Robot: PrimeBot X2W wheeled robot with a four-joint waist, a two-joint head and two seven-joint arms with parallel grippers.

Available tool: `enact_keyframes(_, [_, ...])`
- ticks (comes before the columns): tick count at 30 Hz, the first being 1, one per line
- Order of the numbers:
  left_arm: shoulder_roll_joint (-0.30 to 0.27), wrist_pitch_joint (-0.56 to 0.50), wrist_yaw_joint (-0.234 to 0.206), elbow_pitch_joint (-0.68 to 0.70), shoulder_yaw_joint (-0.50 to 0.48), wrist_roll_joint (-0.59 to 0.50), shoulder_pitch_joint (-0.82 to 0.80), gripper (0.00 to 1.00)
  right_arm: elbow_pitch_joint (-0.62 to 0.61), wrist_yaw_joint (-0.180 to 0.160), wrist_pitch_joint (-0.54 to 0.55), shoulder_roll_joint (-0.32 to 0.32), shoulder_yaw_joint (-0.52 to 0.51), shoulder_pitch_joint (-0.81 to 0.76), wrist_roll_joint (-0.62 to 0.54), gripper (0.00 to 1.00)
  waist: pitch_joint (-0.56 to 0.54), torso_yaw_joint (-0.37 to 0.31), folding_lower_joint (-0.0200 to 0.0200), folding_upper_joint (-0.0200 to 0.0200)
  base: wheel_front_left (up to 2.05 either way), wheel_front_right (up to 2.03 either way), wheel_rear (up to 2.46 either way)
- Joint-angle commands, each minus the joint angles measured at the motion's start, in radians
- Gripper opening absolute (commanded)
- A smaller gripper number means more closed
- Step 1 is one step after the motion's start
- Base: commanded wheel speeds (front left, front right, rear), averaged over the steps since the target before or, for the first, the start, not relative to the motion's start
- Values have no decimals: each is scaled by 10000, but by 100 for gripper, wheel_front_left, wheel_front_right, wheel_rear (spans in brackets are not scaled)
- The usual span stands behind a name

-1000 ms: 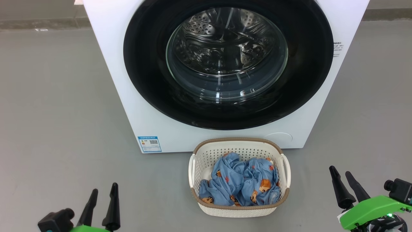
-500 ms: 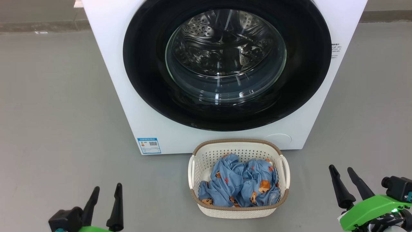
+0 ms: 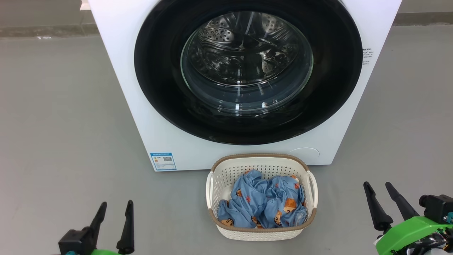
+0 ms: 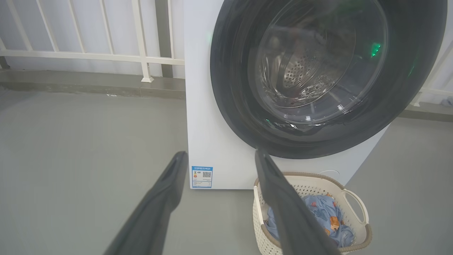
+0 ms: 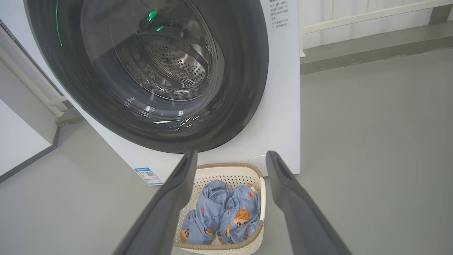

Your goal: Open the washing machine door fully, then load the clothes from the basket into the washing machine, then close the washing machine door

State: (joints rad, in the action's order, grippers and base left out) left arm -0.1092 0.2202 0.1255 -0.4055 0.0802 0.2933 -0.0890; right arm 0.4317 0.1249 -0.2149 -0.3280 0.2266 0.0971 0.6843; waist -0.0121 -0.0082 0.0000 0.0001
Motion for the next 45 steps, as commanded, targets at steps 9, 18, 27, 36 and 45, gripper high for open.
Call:
enact_keyframes(9, [-204, 399, 47, -119, -400, -1046, -596, 100, -160, 57, -453, -530, 359, 310, -721, 100, 16, -11, 0, -1, 0, 0, 0])
enact_keyframes(18, [-173, 415, 50, -277, -621, -882, -629, 100, -145, 58, -469, -474, 222, 231, -777, 100, -7, -11, 0, -1, 0, 0, 0])
enact_keyframes(27, [-143, 416, 51, -399, -761, -775, -694, 100, -167, 58, -469, -360, 76, 157, -800, 100, 6, -3, 0, -1, 0, 0, 0])
enact_keyframes(36, [-135, 416, 30, -181, -914, -1069, -690, 100, -214, 58, -469, -337, 38, 139, -807, 100, 15, -33, 0, -1, 6, 6, -12])
enact_keyframes(45, [-101, 416, 33, -76, -988, -1287, -680, 100, -244, 58, -469, -334, 24, 164, -790, 100, 83, -70, 0, -1, 63, 63, -125])
